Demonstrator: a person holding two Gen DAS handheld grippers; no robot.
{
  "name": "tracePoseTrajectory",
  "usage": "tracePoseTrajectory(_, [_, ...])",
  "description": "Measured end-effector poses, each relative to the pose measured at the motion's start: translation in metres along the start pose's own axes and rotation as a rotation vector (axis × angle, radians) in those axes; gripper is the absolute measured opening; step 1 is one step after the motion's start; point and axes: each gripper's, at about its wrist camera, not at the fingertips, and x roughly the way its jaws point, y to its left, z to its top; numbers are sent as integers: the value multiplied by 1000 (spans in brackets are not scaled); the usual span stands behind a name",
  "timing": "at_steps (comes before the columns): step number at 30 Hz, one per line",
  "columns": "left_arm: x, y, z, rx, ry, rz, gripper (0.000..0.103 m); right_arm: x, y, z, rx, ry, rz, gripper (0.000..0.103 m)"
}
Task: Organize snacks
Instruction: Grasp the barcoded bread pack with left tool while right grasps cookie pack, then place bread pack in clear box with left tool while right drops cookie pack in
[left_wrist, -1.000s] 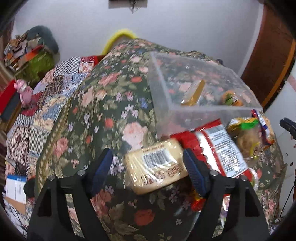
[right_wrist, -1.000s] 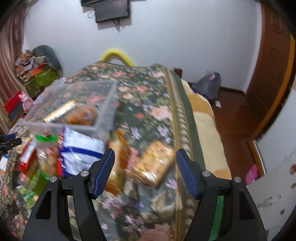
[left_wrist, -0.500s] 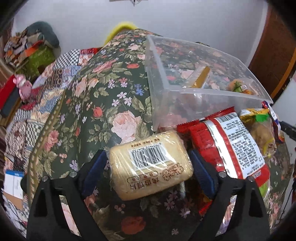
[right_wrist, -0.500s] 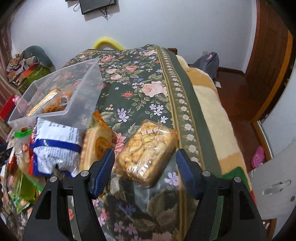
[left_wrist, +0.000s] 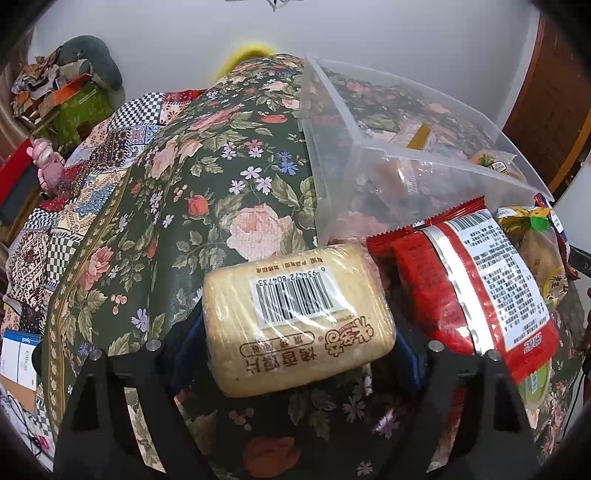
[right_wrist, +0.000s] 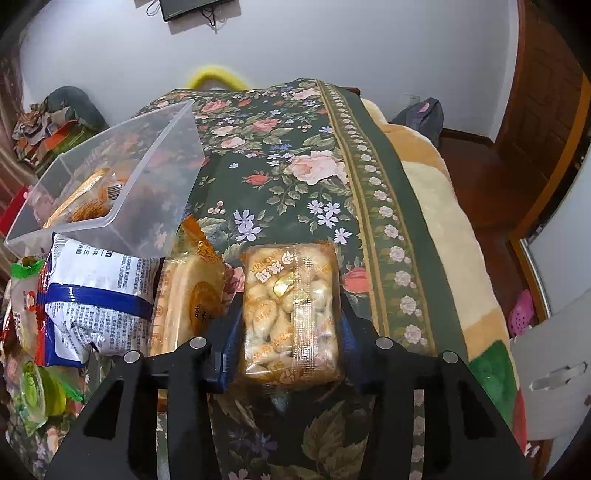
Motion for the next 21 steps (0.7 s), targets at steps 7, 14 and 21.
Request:
tracePoseTrajectory(7, [-19, 4, -2, 0, -24, -3, 84, -13, 1, -4, -20, -15, 0, 42])
tracePoseTrajectory(14, [-57, 3, 10, 7, -99, -19, 84, -41, 7, 3, -27, -79, 24, 42])
tracePoseTrajectory(21, [-87, -7, 35, 5, -171, -61, 84, -75, 24, 23, -57, -174, 68, 42])
